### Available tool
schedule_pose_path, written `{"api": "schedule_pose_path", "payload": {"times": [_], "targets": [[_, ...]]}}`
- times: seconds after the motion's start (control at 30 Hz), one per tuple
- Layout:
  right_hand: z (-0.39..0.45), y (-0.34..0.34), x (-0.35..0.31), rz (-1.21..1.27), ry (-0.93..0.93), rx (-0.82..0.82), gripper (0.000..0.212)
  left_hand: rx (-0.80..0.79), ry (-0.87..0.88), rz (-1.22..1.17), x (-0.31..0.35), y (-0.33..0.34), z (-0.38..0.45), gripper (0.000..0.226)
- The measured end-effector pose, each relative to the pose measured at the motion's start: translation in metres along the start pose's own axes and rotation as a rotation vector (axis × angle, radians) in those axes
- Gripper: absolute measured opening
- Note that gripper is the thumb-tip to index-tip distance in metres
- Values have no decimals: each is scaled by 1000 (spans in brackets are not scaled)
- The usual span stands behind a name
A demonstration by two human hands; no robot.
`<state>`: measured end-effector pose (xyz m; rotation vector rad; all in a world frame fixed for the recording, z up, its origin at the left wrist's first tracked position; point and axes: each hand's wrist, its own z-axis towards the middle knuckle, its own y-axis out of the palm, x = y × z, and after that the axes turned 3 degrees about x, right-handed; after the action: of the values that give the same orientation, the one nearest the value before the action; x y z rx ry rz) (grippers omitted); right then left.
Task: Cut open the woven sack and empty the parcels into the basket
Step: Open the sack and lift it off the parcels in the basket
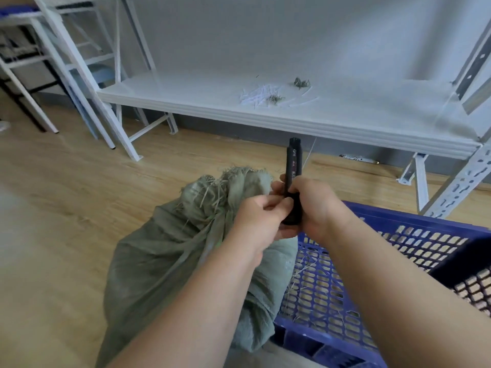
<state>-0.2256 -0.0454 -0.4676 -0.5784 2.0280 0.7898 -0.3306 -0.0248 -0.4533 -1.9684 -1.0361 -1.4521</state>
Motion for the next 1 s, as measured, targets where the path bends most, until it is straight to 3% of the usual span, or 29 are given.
{"api": "schedule_pose_path", "payload": {"times": [0.03, 0.1, 0.17, 0.23, 0.27, 0.33, 0.4, 0.53, 0.63, 0.7, 0.83, 0.9, 1.0], "targets": [[-1, 4, 2, 5, -17, -13, 25, -19, 10, 43, -1, -9, -6, 22], [-5, 9, 4, -9, -44, -2, 23, 26, 113, 343, 6, -34, -14, 28], [-8, 10, 3, -41, -73, 23, 14, 252, 217, 678, 12, -66, -10, 45], [-10, 9, 5, -91, -81, 37, 16, 510, 108, 660, 12, -96, 3, 73], [-11, 9, 8, -123, -78, 53, 19, 545, -37, 549, 10, -105, 10, 90], [-14, 10, 14, -190, -71, 97, 26, 417, -295, 481, 0, -104, 20, 117], [-15, 9, 19, -258, -84, 152, 30, 278, -348, 593, -15, -90, 32, 119], [-17, -8, 20, -286, -140, 233, 22, 363, 39, 910, -21, -50, 51, 72], [-22, -24, 14, -317, -277, 324, 17, 395, 387, 1071, -22, -10, 51, 69], [-24, -35, 11, -426, -399, 398, 18, 294, 551, 1139, -34, 15, 53, 72], [-21, -57, 21, -567, -503, 405, 15, 14, 507, 1114, -74, 40, 64, 64], [-14, -68, 39, -622, -434, 321, 19, -60, 466, 1073, -85, 41, 66, 54], [0, -85, 72, -718, -254, 247, 25, -270, 313, 992, -84, 25, 66, 67]]}}
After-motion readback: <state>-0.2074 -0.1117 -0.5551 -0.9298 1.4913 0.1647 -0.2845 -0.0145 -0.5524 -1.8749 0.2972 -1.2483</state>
